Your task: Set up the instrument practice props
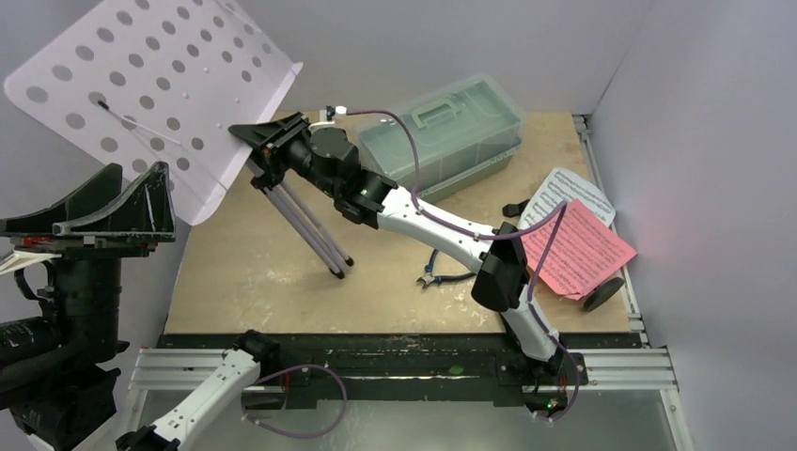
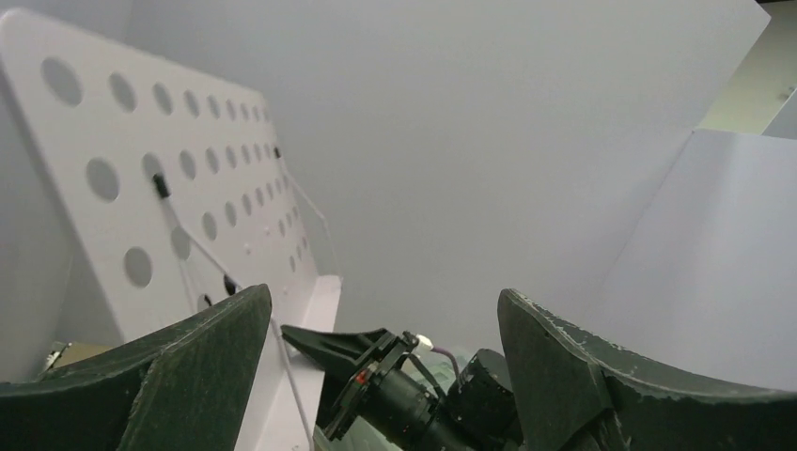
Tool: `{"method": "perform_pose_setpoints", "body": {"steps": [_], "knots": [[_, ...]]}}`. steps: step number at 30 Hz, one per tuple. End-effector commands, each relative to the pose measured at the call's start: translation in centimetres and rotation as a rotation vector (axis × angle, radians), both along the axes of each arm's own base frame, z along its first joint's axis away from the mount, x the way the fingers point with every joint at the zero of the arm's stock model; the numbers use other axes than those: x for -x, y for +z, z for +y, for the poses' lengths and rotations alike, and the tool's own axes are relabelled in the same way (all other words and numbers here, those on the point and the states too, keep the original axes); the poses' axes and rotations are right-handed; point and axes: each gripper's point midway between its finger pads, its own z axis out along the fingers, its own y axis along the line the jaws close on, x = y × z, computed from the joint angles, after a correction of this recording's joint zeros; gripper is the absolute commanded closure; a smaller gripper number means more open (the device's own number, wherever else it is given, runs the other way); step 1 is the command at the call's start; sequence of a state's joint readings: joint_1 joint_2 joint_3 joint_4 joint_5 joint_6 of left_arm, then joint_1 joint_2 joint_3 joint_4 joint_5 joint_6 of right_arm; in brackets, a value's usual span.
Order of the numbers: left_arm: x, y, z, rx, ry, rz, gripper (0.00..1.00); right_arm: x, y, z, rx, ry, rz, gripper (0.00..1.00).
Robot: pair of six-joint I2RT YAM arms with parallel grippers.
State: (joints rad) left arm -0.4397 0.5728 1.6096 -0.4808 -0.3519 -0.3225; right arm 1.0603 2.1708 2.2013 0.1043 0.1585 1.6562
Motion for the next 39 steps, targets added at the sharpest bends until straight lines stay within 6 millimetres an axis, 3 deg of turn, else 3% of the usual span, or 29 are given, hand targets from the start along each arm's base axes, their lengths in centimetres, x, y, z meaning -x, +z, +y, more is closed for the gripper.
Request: {"method": "perform_pose_setpoints", "body": {"steps": [1,8,18,22,32,39], "knots": [[-0.6,-0.5,-0.1,-0.001,0.009,0.018,0.09,4.7,20.6,-10.3,-0.617,-0.013,-0.326,1.00],[-1.0,-2.2,0.6,-0.044,0.065,0.074,0.05,4.1,19.0,-13.4,-0.744,-0.001,-0.459,1.00],[-1.7,-5.9,1.8,-0.089,0.142,0.206,0.03,3.1,15.6,-15.8,-0.741,0.028,-0.503,1.00],[-2.0,-7.1,2.0,-0.079,0.156,0.243,0.02,3.0,14.7,-15.9,-0.744,0.054,-0.483,1.00],[-7.5,-7.9,-2.5,-0.062,0.044,0.349,0.04,3.2,13.2,-16.4,-0.700,0.048,-0.451,1.00],[-9.4,-9.3,-5.1,-0.053,-0.053,0.370,0.04,3.5,13.0,-16.8,-0.683,0.042,-0.448,1.00]]}}
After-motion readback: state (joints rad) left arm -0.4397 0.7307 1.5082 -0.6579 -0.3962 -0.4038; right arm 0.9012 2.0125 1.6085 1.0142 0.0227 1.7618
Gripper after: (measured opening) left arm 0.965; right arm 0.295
